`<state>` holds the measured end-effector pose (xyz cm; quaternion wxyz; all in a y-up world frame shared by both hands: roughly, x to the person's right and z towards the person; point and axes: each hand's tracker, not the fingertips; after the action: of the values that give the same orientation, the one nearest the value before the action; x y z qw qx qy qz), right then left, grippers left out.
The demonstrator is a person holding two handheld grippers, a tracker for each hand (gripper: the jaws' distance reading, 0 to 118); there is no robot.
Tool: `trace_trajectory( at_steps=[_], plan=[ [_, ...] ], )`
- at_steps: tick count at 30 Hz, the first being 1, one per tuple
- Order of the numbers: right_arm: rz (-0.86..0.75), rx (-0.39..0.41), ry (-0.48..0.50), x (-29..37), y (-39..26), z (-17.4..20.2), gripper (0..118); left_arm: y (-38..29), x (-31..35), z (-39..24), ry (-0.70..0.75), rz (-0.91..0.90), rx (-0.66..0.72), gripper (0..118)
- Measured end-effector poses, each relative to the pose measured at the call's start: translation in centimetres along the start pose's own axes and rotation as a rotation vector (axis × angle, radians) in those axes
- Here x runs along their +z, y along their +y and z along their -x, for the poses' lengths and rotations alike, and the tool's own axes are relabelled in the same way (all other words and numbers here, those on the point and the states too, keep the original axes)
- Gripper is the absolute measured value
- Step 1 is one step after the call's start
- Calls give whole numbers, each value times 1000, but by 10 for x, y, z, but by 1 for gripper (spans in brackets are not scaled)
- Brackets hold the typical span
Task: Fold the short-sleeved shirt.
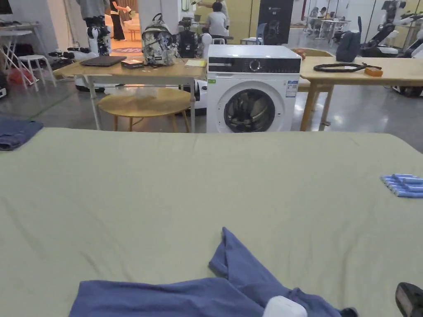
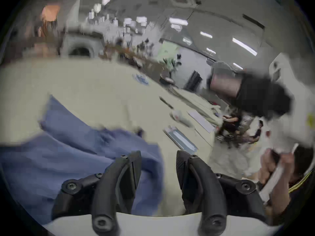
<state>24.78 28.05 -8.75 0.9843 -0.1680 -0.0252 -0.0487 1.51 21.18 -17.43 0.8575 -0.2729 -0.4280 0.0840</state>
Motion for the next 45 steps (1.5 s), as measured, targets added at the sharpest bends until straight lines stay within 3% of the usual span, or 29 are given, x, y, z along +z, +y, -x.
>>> trace_trajectory(
  at_steps=[4,5,6,9,13,17,18,19,20,26,29,31,32,34,35,36,38,40,42,43,45],
  plan=[
    [-13,6,65,3,1,5,0,29,110,23,303,-214,-90,38],
    [-19,17,75,5,2,7,0,33,135,26,367,-249,-121,28],
    [-25,22,86,5,2,8,0,34,156,28,419,-280,-149,1],
    [-28,7,122,6,2,12,0,29,208,33,583,-337,-143,0],
    [-14,11,140,1,-3,19,0,24,246,57,667,-334,-32,0],
    [11,-6,169,-3,-11,20,0,25,238,119,683,-241,122,0],
    [14,-8,167,-2,-13,20,0,27,229,140,670,-160,157,15],
    [23,-9,166,-2,-15,19,0,26,216,170,661,-93,187,40],
    [33,-14,164,-1,-18,18,0,22,202,196,661,-30,243,52],
    [98,-40,114,10,-35,1,0,0,127,302,762,256,333,51],
    [144,-57,44,18,-47,-11,0,-11,115,307,756,251,408,34],
    [188,-107,37,20,-59,-19,0,-10,115,307,762,243,358,0],
    [222,-135,42,18,-66,-22,6,-8,114,310,700,228,397,0],
    [284,-178,42,13,-81,-23,63,-9,105,305,748,269,352,0],
    [327,-203,19,6,-90,-24,79,-9,106,306,758,291,307,0],
    [342,-240,9,-1,-99,-25,81,-9,105,306,759,298,298,0],
    [364,-324,-6,-21,-118,-31,81,-7,107,308,755,288,332,0],
    [384,-426,53,-44,-133,-39,69,-7,109,306,756,282,342,0],
    [413,-507,99,-65,-145,-47,64,-7,109,306,752,280,339,0],
    [436,-531,100,-74,-150,-49,53,-10,114,315,750,279,342,0],
    [459,-575,131,-84,-159,-53,7,-10,117,319,738,268,370,0]
  ],
)
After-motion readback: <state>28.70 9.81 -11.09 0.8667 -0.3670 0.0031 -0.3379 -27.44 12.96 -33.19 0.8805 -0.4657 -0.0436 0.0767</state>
